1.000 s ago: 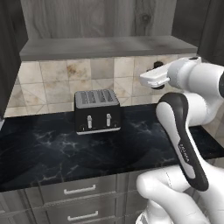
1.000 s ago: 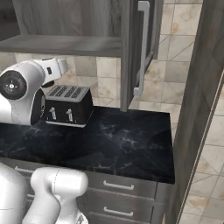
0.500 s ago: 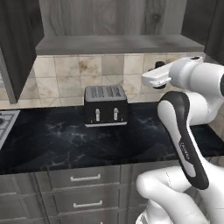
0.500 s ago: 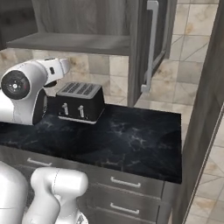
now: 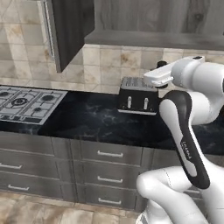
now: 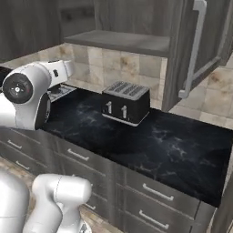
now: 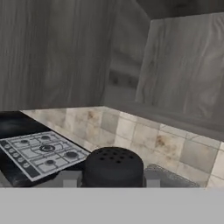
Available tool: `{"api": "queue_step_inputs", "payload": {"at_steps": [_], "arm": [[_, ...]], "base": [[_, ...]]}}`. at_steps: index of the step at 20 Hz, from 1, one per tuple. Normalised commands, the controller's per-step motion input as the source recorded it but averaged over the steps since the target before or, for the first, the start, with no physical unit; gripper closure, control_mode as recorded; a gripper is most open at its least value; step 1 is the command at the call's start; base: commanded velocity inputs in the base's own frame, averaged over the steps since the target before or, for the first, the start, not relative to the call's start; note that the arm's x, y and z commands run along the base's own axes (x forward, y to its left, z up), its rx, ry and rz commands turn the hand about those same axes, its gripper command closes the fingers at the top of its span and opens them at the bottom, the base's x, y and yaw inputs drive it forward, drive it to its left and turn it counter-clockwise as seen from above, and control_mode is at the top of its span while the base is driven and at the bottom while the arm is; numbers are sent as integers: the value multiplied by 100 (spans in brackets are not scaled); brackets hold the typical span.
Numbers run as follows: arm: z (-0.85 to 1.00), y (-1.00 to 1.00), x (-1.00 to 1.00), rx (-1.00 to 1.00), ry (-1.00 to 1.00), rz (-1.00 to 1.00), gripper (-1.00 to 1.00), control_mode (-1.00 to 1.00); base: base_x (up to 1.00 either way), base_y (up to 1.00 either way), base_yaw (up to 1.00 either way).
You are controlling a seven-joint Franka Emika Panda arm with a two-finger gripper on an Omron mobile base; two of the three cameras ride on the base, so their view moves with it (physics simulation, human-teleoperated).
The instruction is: Retrieve the shaker from the cabinet and place it next the steak on a plate on the dining table.
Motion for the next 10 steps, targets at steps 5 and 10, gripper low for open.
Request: {"api": "queue_step_inputs", "payload": {"at_steps": [5,10], "arm": [[0,0,0,0,0,0,100,100],[0,0,0,0,0,0,100,100]], "base": [[-18,22,56],[-14,37,49]]}}
